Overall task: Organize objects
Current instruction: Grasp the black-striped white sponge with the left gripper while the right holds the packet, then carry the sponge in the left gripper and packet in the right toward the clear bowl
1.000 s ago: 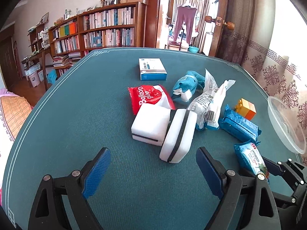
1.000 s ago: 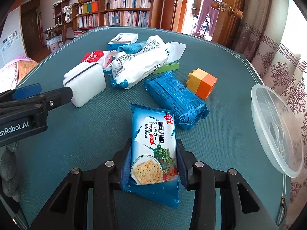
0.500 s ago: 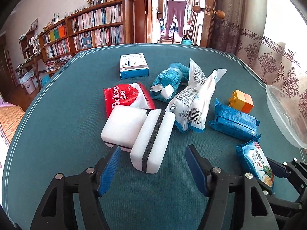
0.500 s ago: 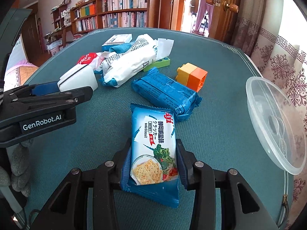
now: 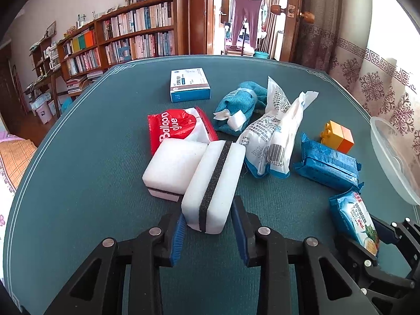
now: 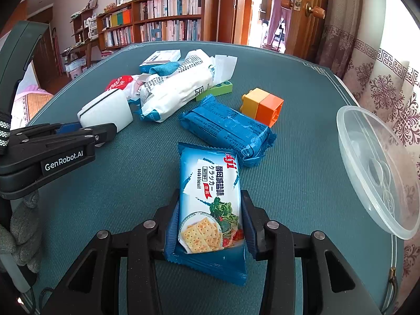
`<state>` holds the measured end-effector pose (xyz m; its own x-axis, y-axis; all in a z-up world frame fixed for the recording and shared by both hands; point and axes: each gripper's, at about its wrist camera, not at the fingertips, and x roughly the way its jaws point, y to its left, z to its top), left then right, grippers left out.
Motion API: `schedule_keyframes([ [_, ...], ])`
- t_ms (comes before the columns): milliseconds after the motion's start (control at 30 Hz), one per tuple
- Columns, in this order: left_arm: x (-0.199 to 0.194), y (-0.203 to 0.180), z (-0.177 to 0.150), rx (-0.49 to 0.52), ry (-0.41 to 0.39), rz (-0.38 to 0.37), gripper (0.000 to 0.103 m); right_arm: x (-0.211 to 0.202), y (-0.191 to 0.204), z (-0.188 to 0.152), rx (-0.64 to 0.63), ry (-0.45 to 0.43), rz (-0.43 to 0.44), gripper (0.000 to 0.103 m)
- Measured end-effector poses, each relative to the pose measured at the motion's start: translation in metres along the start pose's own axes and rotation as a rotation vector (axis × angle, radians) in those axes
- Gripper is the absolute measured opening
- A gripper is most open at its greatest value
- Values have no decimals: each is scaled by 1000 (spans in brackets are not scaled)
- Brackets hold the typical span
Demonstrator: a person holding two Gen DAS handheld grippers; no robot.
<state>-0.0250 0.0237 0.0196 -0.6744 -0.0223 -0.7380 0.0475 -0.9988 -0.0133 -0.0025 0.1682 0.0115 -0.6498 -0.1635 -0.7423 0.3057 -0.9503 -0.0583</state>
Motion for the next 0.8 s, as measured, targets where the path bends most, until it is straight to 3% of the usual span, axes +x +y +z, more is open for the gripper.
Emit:
schedule_keyframes([
  [267, -8, -6, -1, 20, -14, 80, 34, 0, 0, 0, -1, 1, -1, 43],
  [800, -27, -10, 0, 33, -63, 99, 34, -1, -2, 2, 26, 1, 28, 43],
])
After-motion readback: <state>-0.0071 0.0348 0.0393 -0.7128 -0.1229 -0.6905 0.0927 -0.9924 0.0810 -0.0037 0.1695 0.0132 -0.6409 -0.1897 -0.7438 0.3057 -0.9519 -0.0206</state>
